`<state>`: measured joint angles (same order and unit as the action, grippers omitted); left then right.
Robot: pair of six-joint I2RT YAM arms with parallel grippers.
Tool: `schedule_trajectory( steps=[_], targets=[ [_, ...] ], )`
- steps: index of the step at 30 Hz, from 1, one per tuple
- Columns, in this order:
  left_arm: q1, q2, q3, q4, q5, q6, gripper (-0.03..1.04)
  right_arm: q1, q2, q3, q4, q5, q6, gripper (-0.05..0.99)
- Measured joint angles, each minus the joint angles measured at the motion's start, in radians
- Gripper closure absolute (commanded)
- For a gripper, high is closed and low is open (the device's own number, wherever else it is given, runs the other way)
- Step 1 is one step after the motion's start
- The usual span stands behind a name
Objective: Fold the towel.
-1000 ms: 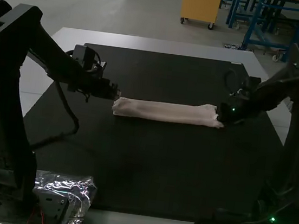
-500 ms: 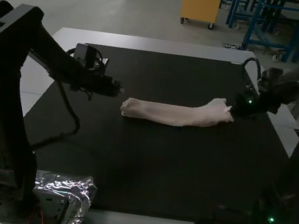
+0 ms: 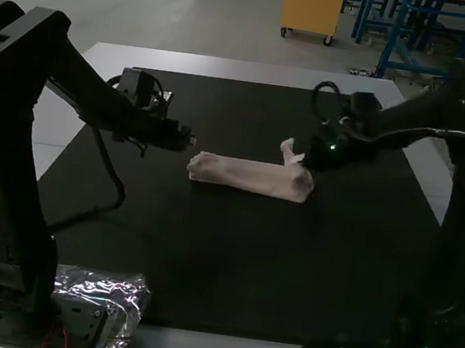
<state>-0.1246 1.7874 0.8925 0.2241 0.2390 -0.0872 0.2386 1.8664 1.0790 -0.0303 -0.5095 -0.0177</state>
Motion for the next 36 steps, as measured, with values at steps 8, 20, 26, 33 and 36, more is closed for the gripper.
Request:
schedule_trajectory(
  steps=[8, 20, 26, 33, 36],
  targets=[
    [0.008, 0.000, 0.000, 0.005, 0.000, 0.000, 0.04, 0.125, 0.097, 0.069, 0.049, 0.000, 0.076, 0.96],
    [0.016, 0.000, -0.027, 0.035, 0.000, 0.000, 0.04, 0.257, 0.249, 0.250, 0.071, 0.000, 0.143, 0.96],
    [0.039, 0.000, -0.040, 0.043, 0.000, 0.000, 0.04, 0.283, 0.296, 0.308, 0.071, 0.001, 0.160, 0.96],
    [0.061, -0.010, -0.041, 0.043, -0.001, 0.001, 0.04, 0.309, 0.330, 0.361, 0.074, 0.002, 0.177, 0.96],
    [0.077, -0.032, -0.053, 0.045, -0.003, 0.003, 0.04, 0.330, 0.350, 0.388, 0.074, 0.004, 0.188, 0.96]
  ],
)
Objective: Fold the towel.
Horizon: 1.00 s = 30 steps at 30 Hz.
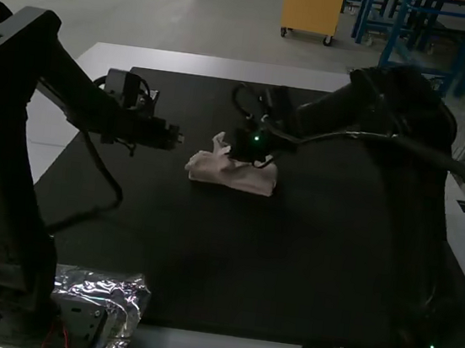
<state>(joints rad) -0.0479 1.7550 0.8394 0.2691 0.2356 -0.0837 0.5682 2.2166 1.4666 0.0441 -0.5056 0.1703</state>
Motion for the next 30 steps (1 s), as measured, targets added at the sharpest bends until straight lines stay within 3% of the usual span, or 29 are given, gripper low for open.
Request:
schedule_trajectory(
  steps=[4, 5, 8, 10, 12, 14, 15, 18, 22, 30],
  targets=[
    [0.021, -0.023, -0.019, 0.000, -0.002, 0.009, 0.04, 0.027, 0.026, 0.032, 0.000, 0.000, 0.019, 0.95],
    [0.026, -0.028, -0.024, 0.000, -0.003, 0.011, 0.04, 0.033, 0.031, 0.042, 0.000, 0.000, 0.024, 0.88],
    [0.044, -0.041, -0.037, 0.002, -0.003, 0.017, 0.04, 0.045, 0.039, 0.072, -0.002, -0.005, 0.037, 0.50],
    [0.056, -0.047, -0.043, 0.006, -0.004, 0.020, 0.04, 0.047, 0.039, 0.089, -0.001, -0.015, 0.039, 0.31],
    [0.062, -0.053, -0.046, 0.006, -0.005, 0.020, 0.04, 0.047, 0.036, 0.099, 0.001, -0.026, 0.039, 0.25],
    [0.063, -0.055, -0.046, 0.007, -0.007, 0.023, 0.04, 0.044, 0.026, 0.097, 0.005, -0.038, 0.039, 0.26],
    [0.063, -0.055, -0.046, 0.006, -0.007, 0.023, 0.04, 0.041, 0.016, 0.089, 0.025, -0.043, 0.039, 0.35],
    [0.063, -0.055, -0.046, 0.014, -0.010, 0.024, 0.04, 0.020, -0.039, 0.040, 0.111, -0.054, 0.047, 0.97],
    [0.053, -0.055, -0.046, 0.021, -0.023, 0.024, 0.04, -0.029, -0.113, -0.035, 0.227, -0.060, 0.072, 0.96],
    [0.013, -0.055, -0.046, 0.022, -0.034, 0.024, 0.04, -0.060, -0.094, -0.139, 0.309, -0.061, 0.097, 0.96]
  ],
)
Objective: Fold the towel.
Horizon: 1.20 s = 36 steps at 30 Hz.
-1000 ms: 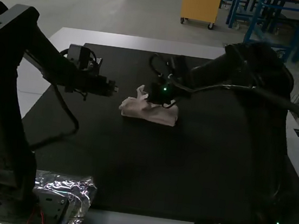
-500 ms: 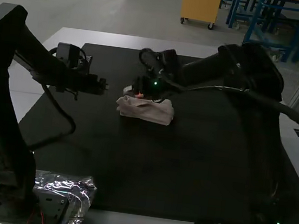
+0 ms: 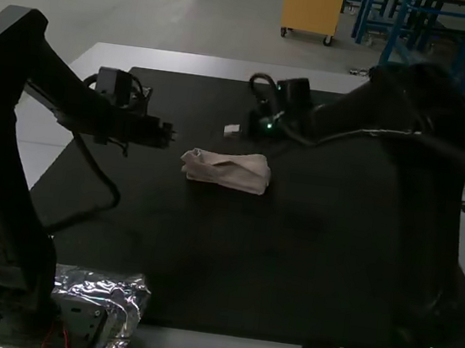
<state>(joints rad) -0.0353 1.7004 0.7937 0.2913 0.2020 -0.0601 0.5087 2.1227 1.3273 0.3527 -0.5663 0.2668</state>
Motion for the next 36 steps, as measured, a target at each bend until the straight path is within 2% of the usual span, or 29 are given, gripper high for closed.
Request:
schedule_trajectory(
  steps=[15, 29, 36],
  targets=[
    [0.001, -0.039, 0.000, 0.051, -0.015, -0.007, 0.04, 0.009, 0.135, -0.002, 0.081, 0.000, 0.029, 0.96],
    [0.000, -0.078, 0.000, 0.046, -0.016, -0.013, 0.04, 0.119, 0.235, -0.002, 0.154, 0.000, 0.056, 0.96],
    [0.000, -0.138, 0.000, 0.039, -0.017, -0.016, 0.04, 0.108, 0.201, 0.002, 0.174, -0.007, 0.124, 0.96]
  ],
)
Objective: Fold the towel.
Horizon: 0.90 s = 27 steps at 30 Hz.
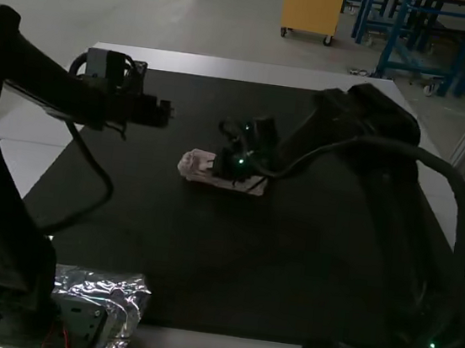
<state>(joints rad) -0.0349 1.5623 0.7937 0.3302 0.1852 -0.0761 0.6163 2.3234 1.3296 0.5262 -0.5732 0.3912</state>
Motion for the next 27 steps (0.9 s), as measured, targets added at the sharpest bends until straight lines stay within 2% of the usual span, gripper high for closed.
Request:
schedule_trajectory(
  steps=[4, 5, 7, 10, 13, 14, 18, 27],
  targets=[
    [0.000, -0.031, 0.009, -0.038, -0.002, -0.001, 0.04, -0.044, -0.119, 0.014, -0.039, -0.005, 0.030, 0.95],
    [0.000, -0.038, 0.015, -0.044, -0.002, -0.002, 0.04, -0.062, -0.158, 0.022, -0.048, -0.005, 0.035, 0.89],
    [-0.004, -0.060, 0.027, -0.053, -0.004, -0.004, 0.04, -0.104, -0.247, 0.036, -0.071, -0.006, 0.044, 0.72],
    [-0.023, -0.111, 0.051, -0.072, -0.014, -0.004, 0.04, -0.180, -0.395, 0.040, -0.105, -0.006, 0.041, 0.35],
    [-0.047, -0.168, 0.077, -0.095, -0.022, -0.003, 0.04, -0.254, -0.530, 0.036, -0.146, -0.004, 0.030, 0.05],
    [-0.053, -0.189, 0.084, -0.100, -0.027, -0.003, 0.04, -0.277, -0.576, 0.029, -0.158, -0.004, 0.027, 0.02],
    [-0.057, -0.290, 0.089, -0.142, -0.043, -0.003, 0.04, -0.357, -0.779, -0.040, -0.229, 0.006, 0.014, 0.02],
    [-0.057, -0.597, 0.090, -0.197, -0.098, 0.011, 0.04, -0.409, -1.360, -0.308, -0.272, 0.095, -0.003, 0.02]
  ],
)
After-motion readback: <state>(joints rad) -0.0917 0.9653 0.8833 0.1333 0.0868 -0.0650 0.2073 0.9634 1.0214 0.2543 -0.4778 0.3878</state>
